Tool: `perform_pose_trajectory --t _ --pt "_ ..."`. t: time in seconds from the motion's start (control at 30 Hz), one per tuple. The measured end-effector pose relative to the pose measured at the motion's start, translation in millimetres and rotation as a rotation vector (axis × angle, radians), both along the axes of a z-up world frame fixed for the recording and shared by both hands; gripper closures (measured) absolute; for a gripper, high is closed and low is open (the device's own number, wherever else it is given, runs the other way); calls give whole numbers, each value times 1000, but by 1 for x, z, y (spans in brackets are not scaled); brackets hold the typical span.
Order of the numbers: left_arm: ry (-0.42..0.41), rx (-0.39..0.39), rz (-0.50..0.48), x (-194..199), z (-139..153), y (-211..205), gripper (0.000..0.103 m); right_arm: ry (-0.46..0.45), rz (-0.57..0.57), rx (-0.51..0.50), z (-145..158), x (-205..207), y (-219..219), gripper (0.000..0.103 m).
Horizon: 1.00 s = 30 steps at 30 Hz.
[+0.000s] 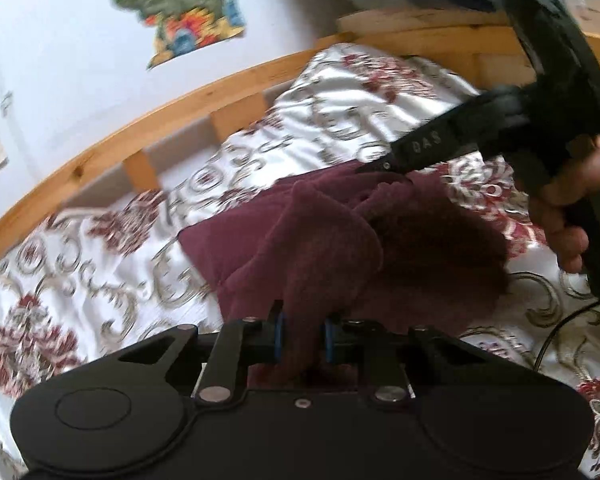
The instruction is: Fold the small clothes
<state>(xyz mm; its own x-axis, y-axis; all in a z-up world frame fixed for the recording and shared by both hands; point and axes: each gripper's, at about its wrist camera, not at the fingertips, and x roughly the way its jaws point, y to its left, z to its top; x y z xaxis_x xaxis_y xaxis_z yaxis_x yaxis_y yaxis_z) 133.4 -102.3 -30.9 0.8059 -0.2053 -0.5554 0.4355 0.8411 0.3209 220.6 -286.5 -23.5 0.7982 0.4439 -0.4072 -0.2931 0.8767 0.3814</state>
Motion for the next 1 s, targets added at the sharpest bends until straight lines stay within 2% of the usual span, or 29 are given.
perform_pose_trajectory --t 0.23,0.43,0.63,0.9,1.0 --pt "-17 44 -105 -7 -5 -34 84 28 -88 -37 0 -10 -36 98" --pt "1 43 -128 -9 -8 -45 84 45 -110 -95 0 -21 -44 98" --pt "18 33 -138 -10 -13 -46 84 46 -122 -110 -5 -21 -45 98" --pt "53 -16 -124 -5 -13 -39 83 71 -100 -45 -17 -12 -49 93" --pt "52 -15 -122 -6 -14 -38 83 88 -106 16 -22 -6 -54 84"
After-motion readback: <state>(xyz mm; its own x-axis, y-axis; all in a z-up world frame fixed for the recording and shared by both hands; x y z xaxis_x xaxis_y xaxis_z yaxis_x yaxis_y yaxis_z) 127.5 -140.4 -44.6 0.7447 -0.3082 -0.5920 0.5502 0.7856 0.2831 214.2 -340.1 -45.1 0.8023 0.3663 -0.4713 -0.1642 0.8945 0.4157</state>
